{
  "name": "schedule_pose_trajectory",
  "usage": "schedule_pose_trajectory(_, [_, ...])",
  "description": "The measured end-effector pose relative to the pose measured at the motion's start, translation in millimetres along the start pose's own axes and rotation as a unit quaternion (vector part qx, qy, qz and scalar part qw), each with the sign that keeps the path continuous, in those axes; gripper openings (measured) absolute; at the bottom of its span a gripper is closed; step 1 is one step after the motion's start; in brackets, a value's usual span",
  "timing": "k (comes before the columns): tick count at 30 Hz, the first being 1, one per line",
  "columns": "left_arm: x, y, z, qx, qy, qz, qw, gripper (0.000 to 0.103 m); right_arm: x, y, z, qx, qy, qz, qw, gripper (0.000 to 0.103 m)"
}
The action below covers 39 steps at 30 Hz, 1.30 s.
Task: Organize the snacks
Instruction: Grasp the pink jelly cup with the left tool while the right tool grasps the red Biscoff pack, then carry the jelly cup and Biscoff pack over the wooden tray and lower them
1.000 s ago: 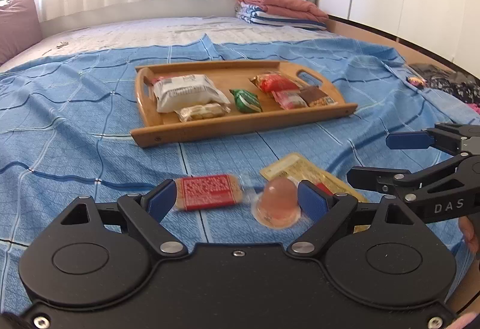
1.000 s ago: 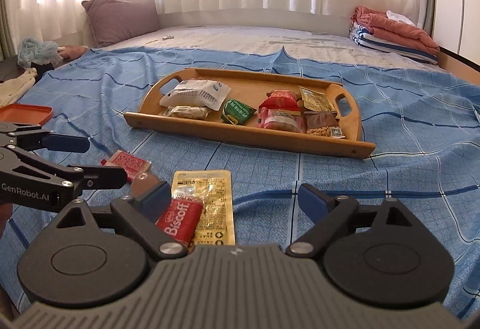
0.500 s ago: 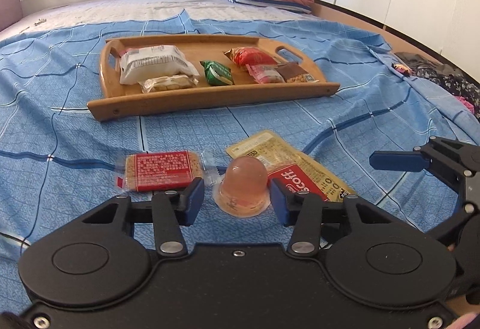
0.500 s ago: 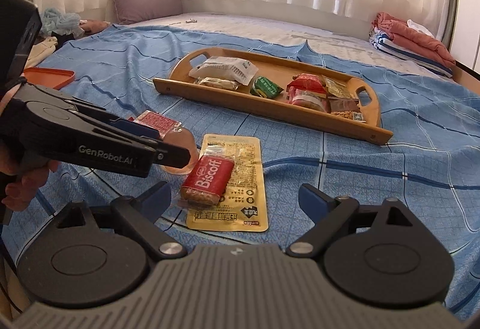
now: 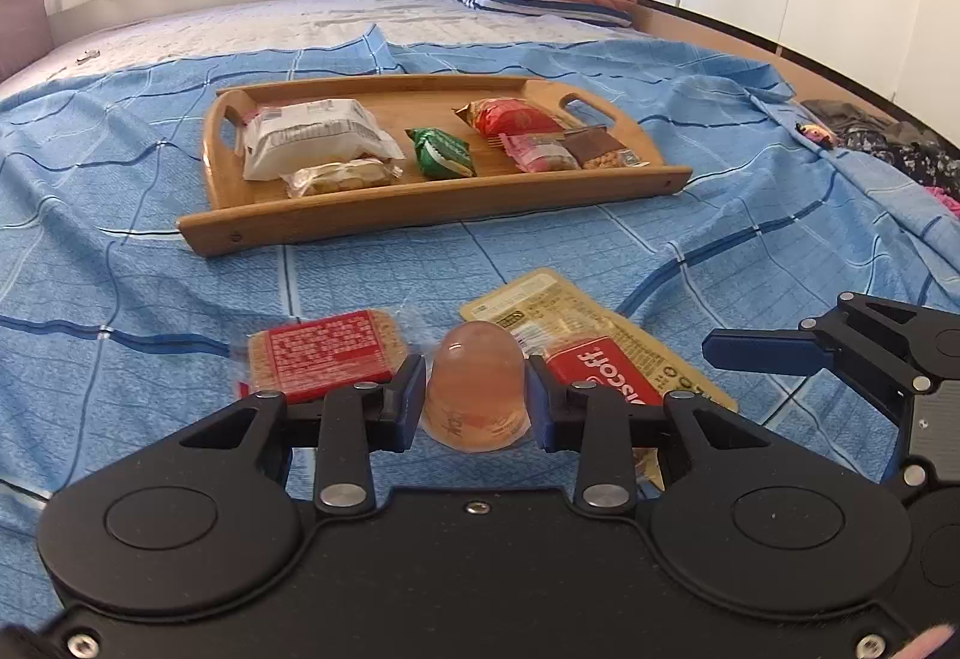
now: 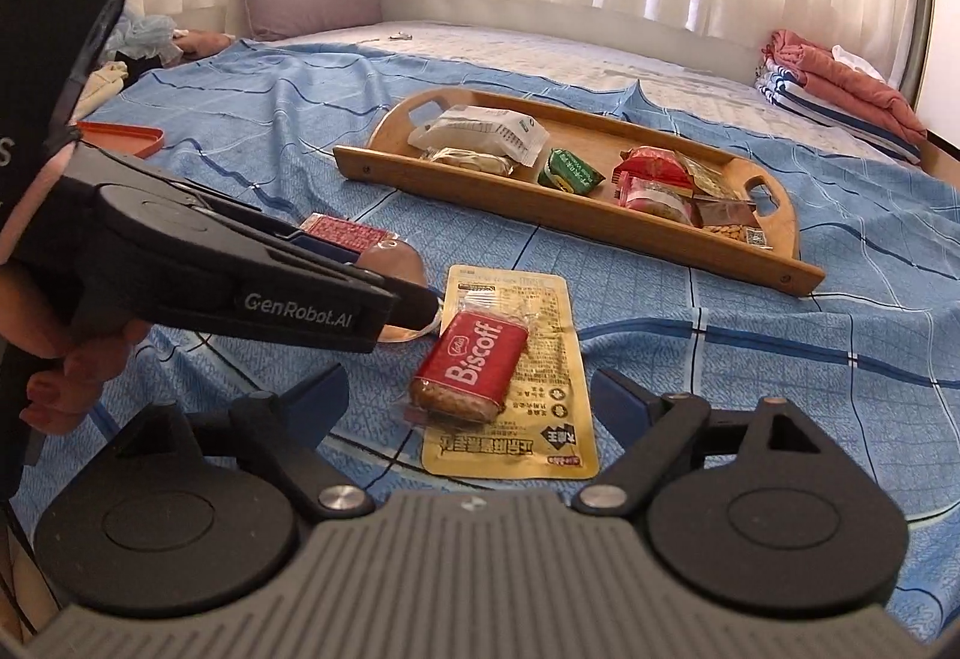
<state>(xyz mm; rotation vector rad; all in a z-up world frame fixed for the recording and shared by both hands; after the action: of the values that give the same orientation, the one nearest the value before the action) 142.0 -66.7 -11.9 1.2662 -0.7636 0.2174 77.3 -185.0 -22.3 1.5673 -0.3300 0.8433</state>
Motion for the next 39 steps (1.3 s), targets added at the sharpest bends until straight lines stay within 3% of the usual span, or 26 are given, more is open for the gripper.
schedule_pose_trajectory(4, [1.1, 8.3, -9.7, 0.004, 0.013, 0.004, 0.9999, 0.033, 2.5, -6.0, 1.5, 0.003, -0.017, -0.01, 1.0, 0.078])
schedule_pose_trajectory(8, [2.6, 15.1, -19.4, 0.012, 0.024, 0.013, 0.9996, 0.033, 6.2, -8.3, 2.6, 0.002, -0.034, -0.007, 0.999, 0.073])
schedule_pose_trajectory(13, [2.6, 18.8, -27.6, 0.022, 0.034, 0.017, 0.9991, 0.033, 9.2, -12.0, 1.4, -0.002, -0.043, -0.009, 0.999, 0.071])
schedule_pose_trajectory(22, [0.4, 22.7, -32.9, 0.026, 0.041, 0.021, 0.9986, 0.033, 2.6, -17.7, -7.4, -0.055, -0.036, 0.009, 0.998, 0.066])
schedule_pose_trajectory(29, [0.1, 25.7, -35.6, 0.027, 0.045, 0.027, 0.9983, 0.033, 5.2, -9.1, -3.4, -0.032, -0.064, 0.014, 0.997, 0.039])
schedule_pose_trajectory(39, [11.0, 29.9, -46.6, 0.038, 0.052, 0.037, 0.9972, 0.033, 18.7, 7.0, -5.2, -0.031, -0.066, 0.043, 0.996, 0.039])
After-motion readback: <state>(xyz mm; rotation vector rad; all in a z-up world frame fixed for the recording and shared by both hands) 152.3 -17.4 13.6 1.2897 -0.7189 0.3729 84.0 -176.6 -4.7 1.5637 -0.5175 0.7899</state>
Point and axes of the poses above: each gripper's, at about its wrist camera, not at the fingertips, and y roughly against the way its jaws point, z to its right, x to its top, the point moved 4 cm from there along -y, roughly the way its jaws point, and after that the axes turned 11 degrees about -z, right-handed, at the moved point
